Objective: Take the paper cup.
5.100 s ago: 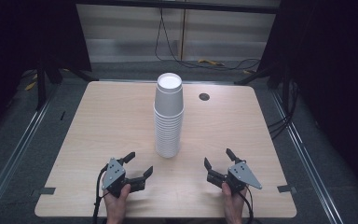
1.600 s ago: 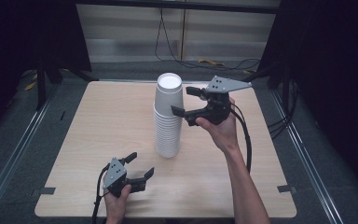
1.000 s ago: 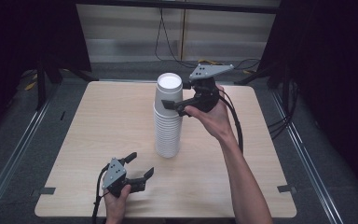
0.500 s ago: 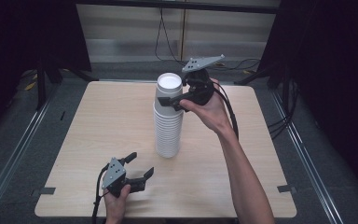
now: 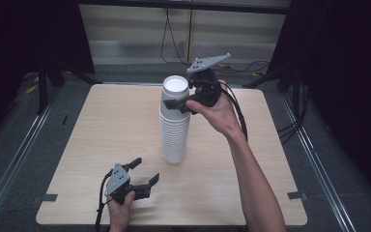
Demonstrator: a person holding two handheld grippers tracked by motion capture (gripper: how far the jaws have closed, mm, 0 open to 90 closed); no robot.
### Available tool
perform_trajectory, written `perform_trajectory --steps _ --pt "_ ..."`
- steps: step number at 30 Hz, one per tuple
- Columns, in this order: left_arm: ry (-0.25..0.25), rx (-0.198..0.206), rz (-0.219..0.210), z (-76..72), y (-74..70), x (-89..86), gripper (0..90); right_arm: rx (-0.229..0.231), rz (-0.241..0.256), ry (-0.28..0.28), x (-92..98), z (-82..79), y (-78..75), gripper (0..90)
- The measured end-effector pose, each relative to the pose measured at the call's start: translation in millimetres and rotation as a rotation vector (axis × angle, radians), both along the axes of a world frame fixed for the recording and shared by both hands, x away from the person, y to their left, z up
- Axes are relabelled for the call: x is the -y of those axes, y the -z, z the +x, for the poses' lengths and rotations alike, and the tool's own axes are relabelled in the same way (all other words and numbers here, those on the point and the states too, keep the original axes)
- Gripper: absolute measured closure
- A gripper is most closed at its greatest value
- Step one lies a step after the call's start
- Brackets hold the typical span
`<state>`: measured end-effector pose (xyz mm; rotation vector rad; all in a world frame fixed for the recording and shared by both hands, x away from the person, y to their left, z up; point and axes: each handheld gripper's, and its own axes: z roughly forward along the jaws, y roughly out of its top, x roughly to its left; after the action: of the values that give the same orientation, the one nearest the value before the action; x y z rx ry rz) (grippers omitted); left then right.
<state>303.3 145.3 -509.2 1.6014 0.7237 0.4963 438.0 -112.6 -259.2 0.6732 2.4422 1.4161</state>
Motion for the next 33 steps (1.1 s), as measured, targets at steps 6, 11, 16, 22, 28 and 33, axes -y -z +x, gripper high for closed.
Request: perform_trajectory --steps 6,11,16,22,28,33 --pt "0.010 0.003 0.013 0.2 -0.2 -0.8 15.7 0.023 -0.004 -0.002 -1.4 -1.0 -1.2 19.4" --pt "0.007 0.000 -0.009 -0.4 0.1 1.2 15.7 0.028 -0.003 -0.005 -1.0 -1.1 -1.3 19.5" --pt "0.008 0.001 -0.009 -0.5 0.1 1.2 15.7 0.032 -0.009 -0.010 -1.4 -0.7 -2.1 19.6" --pt "0.014 0.006 0.004 -0.2 -0.1 0.5 15.7 0.037 0.025 -0.017 0.8 -0.9 -9.0 19.8" --pt "0.013 0.005 0.003 -0.2 -0.1 0.6 15.7 0.038 0.041 -0.018 2.1 -0.8 -13.4 19.9" --pt "0.010 0.001 -0.005 -0.3 0.0 1.2 15.7 0.044 0.078 -0.016 6.3 -2.3 -18.9 20.4"
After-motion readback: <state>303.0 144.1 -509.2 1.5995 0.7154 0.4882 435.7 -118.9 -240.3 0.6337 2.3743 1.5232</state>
